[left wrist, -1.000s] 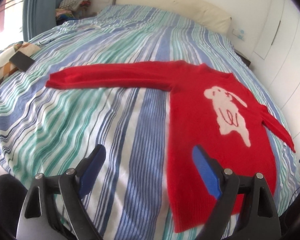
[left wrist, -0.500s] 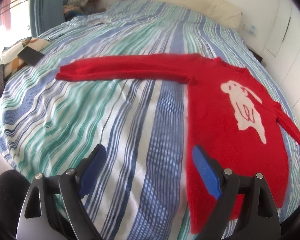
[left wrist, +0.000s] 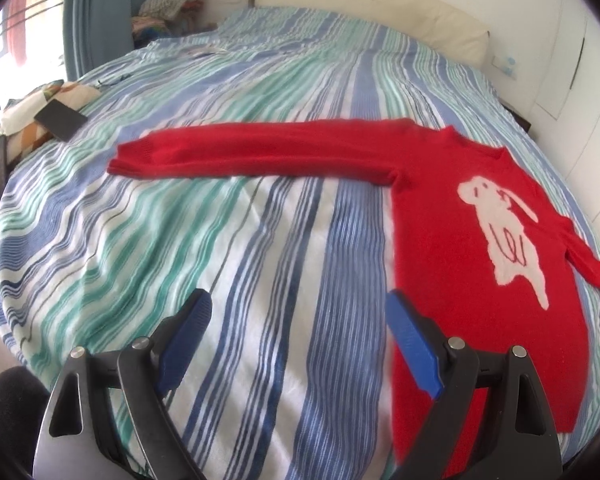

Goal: Fold small clothes
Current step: 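Grasp a sleeve cuff with the right gripper and fold it across the body, then open the right gripper and withdraw it from the folded sleeve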

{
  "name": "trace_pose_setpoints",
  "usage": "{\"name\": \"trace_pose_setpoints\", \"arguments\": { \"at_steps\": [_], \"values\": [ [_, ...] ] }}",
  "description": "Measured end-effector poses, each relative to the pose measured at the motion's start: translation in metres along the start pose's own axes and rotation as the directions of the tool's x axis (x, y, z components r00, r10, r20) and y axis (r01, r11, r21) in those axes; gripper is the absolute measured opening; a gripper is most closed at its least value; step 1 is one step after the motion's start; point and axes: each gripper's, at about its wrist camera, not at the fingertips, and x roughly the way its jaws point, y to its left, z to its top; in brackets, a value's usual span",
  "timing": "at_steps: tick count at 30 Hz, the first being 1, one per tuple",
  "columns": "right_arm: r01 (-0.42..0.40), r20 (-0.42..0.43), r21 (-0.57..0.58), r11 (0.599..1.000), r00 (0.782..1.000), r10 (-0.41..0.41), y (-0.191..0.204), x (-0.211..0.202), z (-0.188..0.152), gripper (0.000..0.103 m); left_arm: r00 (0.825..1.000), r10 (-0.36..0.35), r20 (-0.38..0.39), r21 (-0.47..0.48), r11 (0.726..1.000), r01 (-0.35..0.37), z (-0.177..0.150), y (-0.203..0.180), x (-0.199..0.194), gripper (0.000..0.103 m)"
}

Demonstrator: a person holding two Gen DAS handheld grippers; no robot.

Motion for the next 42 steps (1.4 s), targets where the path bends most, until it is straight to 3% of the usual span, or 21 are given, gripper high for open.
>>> {"name": "trace_pose_setpoints", "arguments": {
  "at_steps": [3, 5, 7, 11, 14, 16, 17, 18, 19, 22, 26, 29, 32, 35, 38, 42],
  "values": [
    [-0.066, -0.032, -0.197, 0.978, 0.998, 0.061, 0.098, 0.003, -0.001, 0.005, 0.999, 0.015, 0.036, 0.001, 1.0, -0.015, -0.006, 0.005, 0.004, 0.09],
    [-0.125, -0.077, -0.298, 0.946, 0.991, 0.107, 0.165, 0.013, -0.012, 0.005, 0.998, 0.05, 0.024, 0.013, 0.999, -0.051, -0.007, 0.006, 0.008, 0.09],
    [-0.195, -0.14, -0.373, 0.907, 0.978, 0.153, 0.23, 0.031, -0.032, 0.005, 0.999, 0.036, 0.036, 0.008, 0.999, -0.037, -0.007, 0.008, 0.006, 0.09],
    [-0.306, -0.283, -0.498, 0.812, 0.942, 0.181, 0.337, 0.082, -0.099, 0.005, 0.999, 0.018, 0.048, -0.018, 1.0, -0.017, -0.004, 0.015, 0.003, 0.09],
    [-0.344, -0.376, -0.552, 0.759, 0.916, 0.141, 0.382, 0.129, -0.163, 0.005, 1.0, 0.007, 0.027, -0.048, 0.999, -0.006, -0.004, 0.021, 0.006, 0.09],
    [-0.375, -0.449, -0.544, 0.751, 0.886, 0.118, 0.397, 0.166, -0.202, 0.016, 1.0, 0.012, 0.021, -0.052, 0.999, -0.011, -0.003, 0.023, 0.008, 0.09],
    [-0.404, -0.512, -0.507, 0.761, 0.852, 0.112, 0.394, 0.183, -0.22, 0.037, 1.0, 0.015, 0.02, -0.052, 0.999, -0.014, -0.003, 0.023, 0.008, 0.09],
    [-0.417, -0.554, -0.47, 0.778, 0.826, 0.108, 0.39, 0.197, -0.235, 0.049, 1.0, 0.016, 0.02, -0.053, 0.998, -0.015, -0.003, 0.024, 0.008, 0.09],
    [-0.419, -0.57, -0.445, 0.791, 0.814, 0.111, 0.383, 0.205, -0.246, 0.058, 1.0, 0.015, 0.02, -0.055, 0.998, -0.014, -0.003, 0.025, 0.008, 0.09],
    [-0.43, -0.589, -0.406, 0.806, 0.798, 0.129, 0.365, 0.206, -0.259, 0.058, 1.0, 0.007, 0.016, -0.062, 0.998, -0.006, -0.003, 0.026, 0.008, 0.09],
    [-0.345, -0.536, -0.473, 0.811, 0.843, 0.045, 0.323, 0.189, -0.238, 0.058, 1.0, -0.006, 0.007, -0.065, 0.998, 0.007, -0.002, 0.024, 0.011, 0.09],
    [-0.228, -0.459, -0.539, 0.811, 0.886, -0.056, 0.272, 0.165, -0.22, 0.059, 1.0, -0.008, 0.008, -0.046, 0.999, 0.008, -0.003, 0.017, 0.012, 0.09],
    [-0.082, -0.351, -0.624, 0.777, 0.918, -0.185, 0.21, 0.139, -0.213, 0.059, 1.0, -0.002, 0.008, -0.014, 1.0, 0.003, -0.006, 0.01, 0.012, 0.09],
    [0.073, -0.211, -0.686, 0.724, 0.933, -0.293, 0.155, 0.106, -0.209, 0.059, 1.0, 0.006, 0.011, 0.009, 1.0, -0.006, -0.007, 0.006, 0.012, 0.09],
    [0.157, -0.119, -0.699, 0.698, 0.936, -0.33, 0.116, 0.068, -0.212, 0.059, 1.0, 0.002, 0.01, 0.007, 1.0, -0.002, -0.009, 0.005, 0.012, 0.09],
    [0.219, -0.081, -0.65, 0.727, 0.932, -0.354, 0.086, 0.036, -0.219, 0.06, 1.0, 0.005, 0.003, 0.015, 1.0, -0.005, -0.011, 0.002, 0.014, 0.09]
  ]
}}
